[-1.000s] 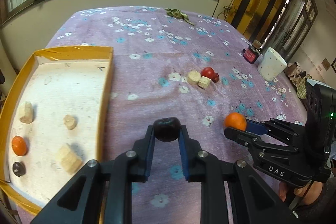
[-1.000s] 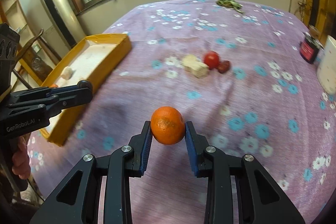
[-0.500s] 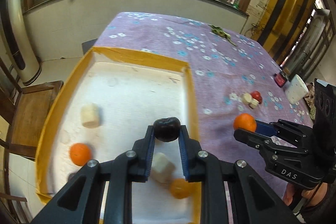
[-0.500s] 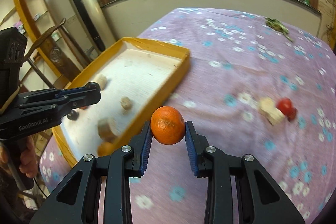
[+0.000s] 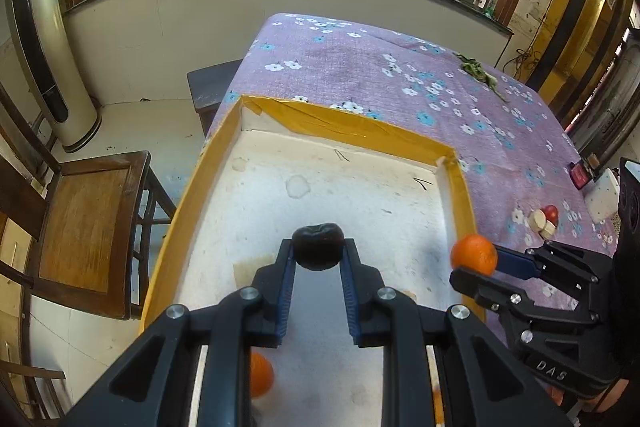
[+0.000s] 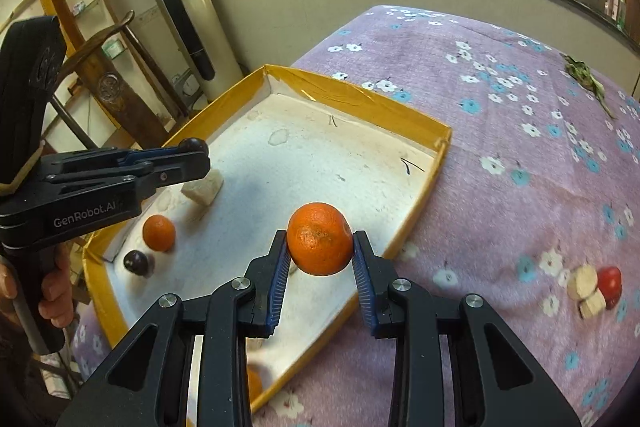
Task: Organize fruits
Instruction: 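Carry the plum and orange over the tray and release both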
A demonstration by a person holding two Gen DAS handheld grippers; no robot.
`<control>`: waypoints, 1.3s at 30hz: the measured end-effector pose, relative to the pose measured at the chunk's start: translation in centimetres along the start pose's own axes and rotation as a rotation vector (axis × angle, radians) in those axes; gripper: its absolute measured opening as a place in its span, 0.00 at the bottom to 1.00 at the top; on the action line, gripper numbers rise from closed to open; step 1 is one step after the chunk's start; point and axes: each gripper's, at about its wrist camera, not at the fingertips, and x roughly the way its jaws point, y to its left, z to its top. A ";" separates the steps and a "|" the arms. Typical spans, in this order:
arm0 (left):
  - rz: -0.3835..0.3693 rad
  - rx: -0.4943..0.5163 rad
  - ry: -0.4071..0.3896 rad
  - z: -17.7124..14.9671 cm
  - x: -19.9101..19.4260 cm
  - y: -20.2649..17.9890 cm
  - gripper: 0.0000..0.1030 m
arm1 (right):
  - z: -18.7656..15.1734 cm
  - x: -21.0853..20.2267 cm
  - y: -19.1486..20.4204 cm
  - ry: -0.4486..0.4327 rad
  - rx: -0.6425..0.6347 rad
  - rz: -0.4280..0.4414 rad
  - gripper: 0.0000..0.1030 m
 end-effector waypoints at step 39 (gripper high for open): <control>0.026 -0.060 0.039 -0.6 2.4 2.8 0.43 | -0.5 0.6 0.2 0.031 -0.023 -0.057 0.37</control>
